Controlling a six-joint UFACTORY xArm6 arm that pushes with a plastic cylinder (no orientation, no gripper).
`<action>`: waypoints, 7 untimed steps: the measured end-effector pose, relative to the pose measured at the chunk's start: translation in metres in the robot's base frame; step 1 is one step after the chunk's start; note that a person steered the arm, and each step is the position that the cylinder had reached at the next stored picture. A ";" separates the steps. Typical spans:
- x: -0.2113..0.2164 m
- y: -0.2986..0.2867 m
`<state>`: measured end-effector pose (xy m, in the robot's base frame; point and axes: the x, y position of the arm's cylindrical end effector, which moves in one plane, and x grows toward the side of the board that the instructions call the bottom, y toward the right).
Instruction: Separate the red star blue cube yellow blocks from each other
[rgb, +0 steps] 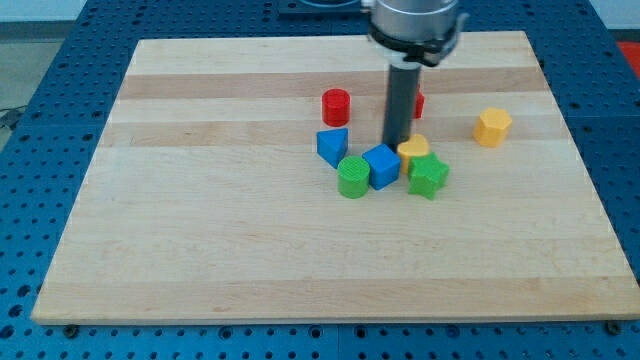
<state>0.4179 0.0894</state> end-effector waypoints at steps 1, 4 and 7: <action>0.003 0.039; 0.023 0.069; -0.023 0.046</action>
